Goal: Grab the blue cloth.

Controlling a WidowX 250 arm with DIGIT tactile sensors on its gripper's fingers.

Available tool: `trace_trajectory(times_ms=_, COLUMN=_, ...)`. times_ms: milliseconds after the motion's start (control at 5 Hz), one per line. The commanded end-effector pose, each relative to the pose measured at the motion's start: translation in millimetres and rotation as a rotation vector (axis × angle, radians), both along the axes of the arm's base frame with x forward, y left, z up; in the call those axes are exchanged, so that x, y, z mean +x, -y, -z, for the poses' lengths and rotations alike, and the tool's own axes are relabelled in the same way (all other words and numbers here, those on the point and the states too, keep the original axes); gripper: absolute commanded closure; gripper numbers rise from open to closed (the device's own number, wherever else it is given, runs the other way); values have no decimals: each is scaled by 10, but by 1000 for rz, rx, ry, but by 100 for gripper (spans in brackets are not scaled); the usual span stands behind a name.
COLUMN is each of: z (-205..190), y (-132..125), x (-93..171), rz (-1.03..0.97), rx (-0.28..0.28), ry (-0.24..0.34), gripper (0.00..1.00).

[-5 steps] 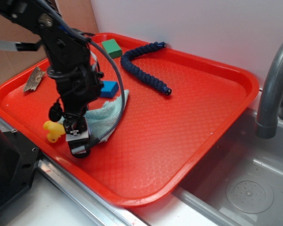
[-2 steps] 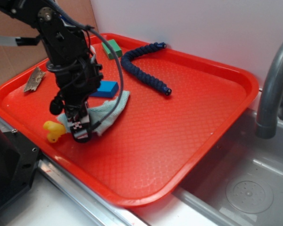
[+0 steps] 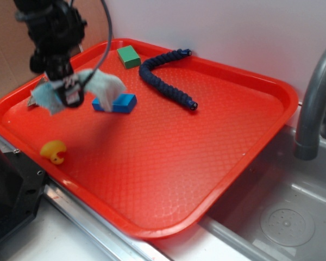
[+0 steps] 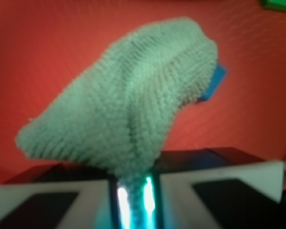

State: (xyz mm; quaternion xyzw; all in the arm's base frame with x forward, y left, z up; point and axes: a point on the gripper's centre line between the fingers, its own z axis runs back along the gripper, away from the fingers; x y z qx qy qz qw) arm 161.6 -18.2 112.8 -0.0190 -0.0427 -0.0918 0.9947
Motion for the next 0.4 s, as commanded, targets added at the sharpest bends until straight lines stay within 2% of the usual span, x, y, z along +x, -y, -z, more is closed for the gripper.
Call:
trace_trajectory(times_ms=0, z=-1112, y=576, x=71, rz=-61, rx=67, ry=91, gripper=100)
trace_trajectory(times_ms=200, z=-1369, y=548, x=120, rz=-98, rx=33, ry=110, gripper=100)
